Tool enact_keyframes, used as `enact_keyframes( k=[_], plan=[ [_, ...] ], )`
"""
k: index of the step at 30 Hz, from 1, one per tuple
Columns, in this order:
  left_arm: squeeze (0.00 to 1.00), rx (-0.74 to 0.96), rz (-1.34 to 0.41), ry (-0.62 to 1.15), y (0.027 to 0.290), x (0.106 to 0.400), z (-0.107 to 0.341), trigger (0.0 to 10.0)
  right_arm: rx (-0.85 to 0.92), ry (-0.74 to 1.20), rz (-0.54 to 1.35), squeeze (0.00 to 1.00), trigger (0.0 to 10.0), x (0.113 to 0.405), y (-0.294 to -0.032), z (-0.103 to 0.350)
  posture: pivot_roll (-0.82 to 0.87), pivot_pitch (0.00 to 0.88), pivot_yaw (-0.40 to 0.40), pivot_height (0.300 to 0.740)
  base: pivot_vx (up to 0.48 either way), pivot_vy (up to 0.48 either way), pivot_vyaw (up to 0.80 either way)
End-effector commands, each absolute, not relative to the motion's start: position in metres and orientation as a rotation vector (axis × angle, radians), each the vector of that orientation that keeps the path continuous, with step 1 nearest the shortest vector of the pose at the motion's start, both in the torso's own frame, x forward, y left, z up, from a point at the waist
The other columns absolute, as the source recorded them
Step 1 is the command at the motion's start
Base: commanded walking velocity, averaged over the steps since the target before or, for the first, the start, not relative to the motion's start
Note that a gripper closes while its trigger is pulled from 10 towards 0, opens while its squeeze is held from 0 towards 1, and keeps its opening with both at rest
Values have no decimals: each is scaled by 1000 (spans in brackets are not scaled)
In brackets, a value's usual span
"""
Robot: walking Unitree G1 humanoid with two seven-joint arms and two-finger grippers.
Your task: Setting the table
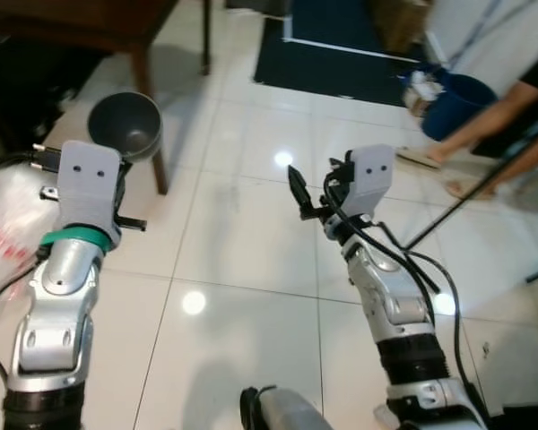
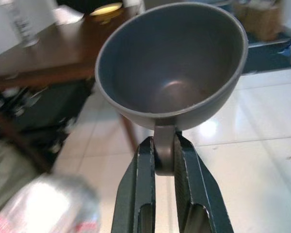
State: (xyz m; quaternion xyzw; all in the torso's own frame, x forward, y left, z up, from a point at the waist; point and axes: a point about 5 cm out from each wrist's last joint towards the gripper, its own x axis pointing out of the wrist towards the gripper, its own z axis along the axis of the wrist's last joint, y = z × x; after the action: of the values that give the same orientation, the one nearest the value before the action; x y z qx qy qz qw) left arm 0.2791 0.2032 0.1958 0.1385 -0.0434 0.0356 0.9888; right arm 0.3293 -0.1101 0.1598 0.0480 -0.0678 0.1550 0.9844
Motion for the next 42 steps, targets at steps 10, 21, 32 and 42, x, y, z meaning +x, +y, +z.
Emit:
enact_keyframes(
  k=[10,21,32,42],
  plan=[
    [0,245,69,-103,205,277,194,10000,100,-128,314,0,10000,329,-109,156,-22,0,-52,740,0,0,-800],
    [0,280,155,-139,215,278,195,10000,69,-135,356,0,10000,329,-100,157,-18,0,-59,740,152,0,-428],
    [0,279,159,-154,214,276,197,10000,78,-141,385,0,10000,331,-92,160,-10,0,-66,740,461,0,0],
    [0,279,151,-168,212,277,197,10000,77,-140,383,0,10000,331,-92,158,-14,0,-64,740,409,0,0]
  ],
)
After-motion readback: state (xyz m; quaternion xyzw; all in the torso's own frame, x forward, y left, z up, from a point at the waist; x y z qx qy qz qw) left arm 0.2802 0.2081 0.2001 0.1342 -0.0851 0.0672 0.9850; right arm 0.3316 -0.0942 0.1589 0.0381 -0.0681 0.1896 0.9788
